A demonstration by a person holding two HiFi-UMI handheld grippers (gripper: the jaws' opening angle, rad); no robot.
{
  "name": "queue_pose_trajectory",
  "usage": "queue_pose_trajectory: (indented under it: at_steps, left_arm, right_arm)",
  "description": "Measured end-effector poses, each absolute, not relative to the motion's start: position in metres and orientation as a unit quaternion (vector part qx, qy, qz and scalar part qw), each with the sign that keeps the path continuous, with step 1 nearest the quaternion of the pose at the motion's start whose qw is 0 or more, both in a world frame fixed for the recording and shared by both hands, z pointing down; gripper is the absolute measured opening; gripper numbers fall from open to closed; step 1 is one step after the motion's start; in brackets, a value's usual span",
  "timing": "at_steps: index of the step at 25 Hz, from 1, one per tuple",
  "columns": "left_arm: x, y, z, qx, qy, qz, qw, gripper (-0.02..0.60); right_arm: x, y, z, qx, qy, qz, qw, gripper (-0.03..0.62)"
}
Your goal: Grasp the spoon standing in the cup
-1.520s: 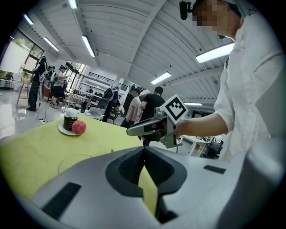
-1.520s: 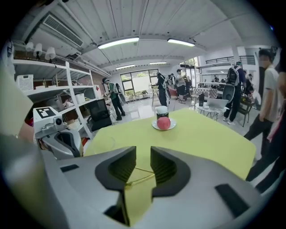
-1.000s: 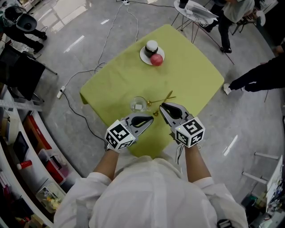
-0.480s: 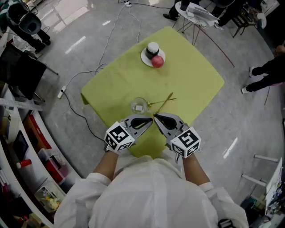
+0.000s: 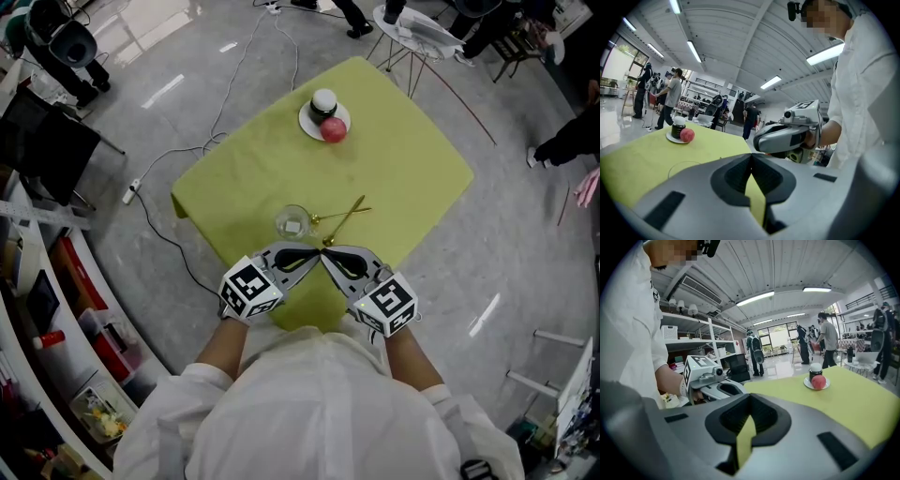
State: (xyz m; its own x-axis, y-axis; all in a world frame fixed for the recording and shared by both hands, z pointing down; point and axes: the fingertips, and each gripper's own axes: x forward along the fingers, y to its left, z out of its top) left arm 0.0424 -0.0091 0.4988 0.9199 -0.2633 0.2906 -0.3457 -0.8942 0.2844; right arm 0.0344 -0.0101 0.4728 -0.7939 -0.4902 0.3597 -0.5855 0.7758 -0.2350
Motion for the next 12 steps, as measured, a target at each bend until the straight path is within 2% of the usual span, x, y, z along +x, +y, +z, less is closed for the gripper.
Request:
queue_pose_trajectory:
  at_steps: [12]
  left_arm:
    - [0.0414, -0.0036, 0.501, 0.963, -0.173, 0.12, 0.171, 0.005]
  right_arm:
    - [0.0351, -0.0049, 0.4759, 0.277, -0.934, 0.167, 0.15, 0.003]
